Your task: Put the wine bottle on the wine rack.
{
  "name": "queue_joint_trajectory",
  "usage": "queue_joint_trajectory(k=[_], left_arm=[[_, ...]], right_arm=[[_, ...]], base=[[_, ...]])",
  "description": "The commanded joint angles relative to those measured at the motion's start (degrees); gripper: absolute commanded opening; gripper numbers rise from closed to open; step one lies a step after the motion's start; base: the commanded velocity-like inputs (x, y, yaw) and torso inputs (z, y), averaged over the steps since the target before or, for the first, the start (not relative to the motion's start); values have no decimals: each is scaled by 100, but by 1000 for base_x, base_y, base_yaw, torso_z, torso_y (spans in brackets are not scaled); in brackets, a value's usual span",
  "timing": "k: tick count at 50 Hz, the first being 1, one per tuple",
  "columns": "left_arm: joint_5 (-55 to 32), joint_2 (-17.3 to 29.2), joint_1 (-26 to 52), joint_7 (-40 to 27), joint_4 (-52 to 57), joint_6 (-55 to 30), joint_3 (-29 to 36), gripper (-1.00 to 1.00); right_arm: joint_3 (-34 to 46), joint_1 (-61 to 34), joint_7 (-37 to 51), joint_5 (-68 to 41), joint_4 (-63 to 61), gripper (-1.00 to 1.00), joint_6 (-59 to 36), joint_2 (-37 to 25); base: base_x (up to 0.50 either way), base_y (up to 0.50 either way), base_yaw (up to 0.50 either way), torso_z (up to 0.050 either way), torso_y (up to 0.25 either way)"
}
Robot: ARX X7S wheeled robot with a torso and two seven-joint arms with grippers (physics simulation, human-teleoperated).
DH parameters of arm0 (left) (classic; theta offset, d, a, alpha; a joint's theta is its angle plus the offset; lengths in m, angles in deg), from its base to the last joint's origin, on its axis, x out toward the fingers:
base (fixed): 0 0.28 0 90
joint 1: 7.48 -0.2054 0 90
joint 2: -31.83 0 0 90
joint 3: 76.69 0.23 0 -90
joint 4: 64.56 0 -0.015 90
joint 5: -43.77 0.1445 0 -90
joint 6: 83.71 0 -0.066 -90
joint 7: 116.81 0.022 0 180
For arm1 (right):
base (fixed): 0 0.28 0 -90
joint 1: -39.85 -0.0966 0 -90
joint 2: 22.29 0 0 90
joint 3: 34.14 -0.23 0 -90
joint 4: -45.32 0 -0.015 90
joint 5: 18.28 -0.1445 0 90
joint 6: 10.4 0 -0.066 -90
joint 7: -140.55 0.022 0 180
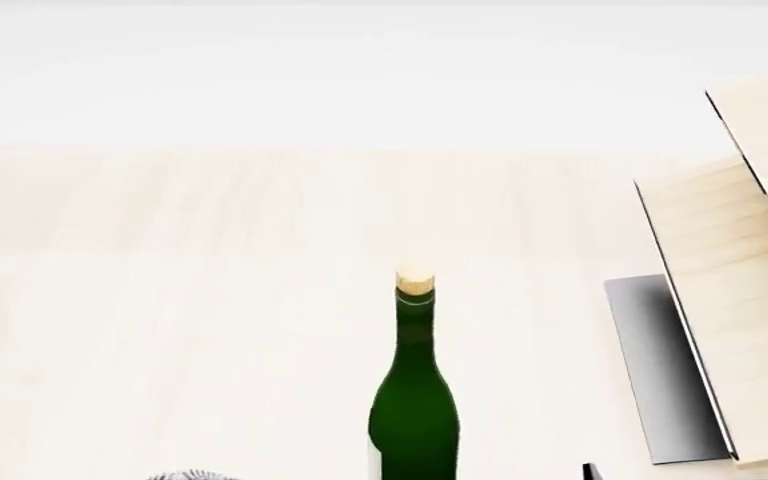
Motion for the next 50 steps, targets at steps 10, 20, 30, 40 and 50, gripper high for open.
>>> queue_joint_trajectory(k=[10, 20, 30, 40, 50], left_arm=[[-24, 58, 2, -74, -48, 46, 31, 100], [-4, 82, 13, -93, -14, 9, 54, 100], [14, 96, 40, -114, -9, -22, 81, 100], [8, 119, 43, -146, -16, -11, 100, 100], [-7, 147, 37, -182, -36, 21, 111, 100]], right_arm=[[70, 14, 47, 42, 63, 100, 71, -47], [69, -38, 67, -8, 41, 100, -1, -73], [108, -60, 85, 33, 47, 100, -19, -85], [119, -57, 112, 16, 58, 100, 7, -110], [147, -55, 137, 30, 110, 100, 53, -125]], base=[[0, -88, 0, 0, 0], [0, -88, 0, 0, 0], [0, -94, 0, 0, 0], [0, -96, 0, 0, 0], [0, -98, 0, 0, 0]])
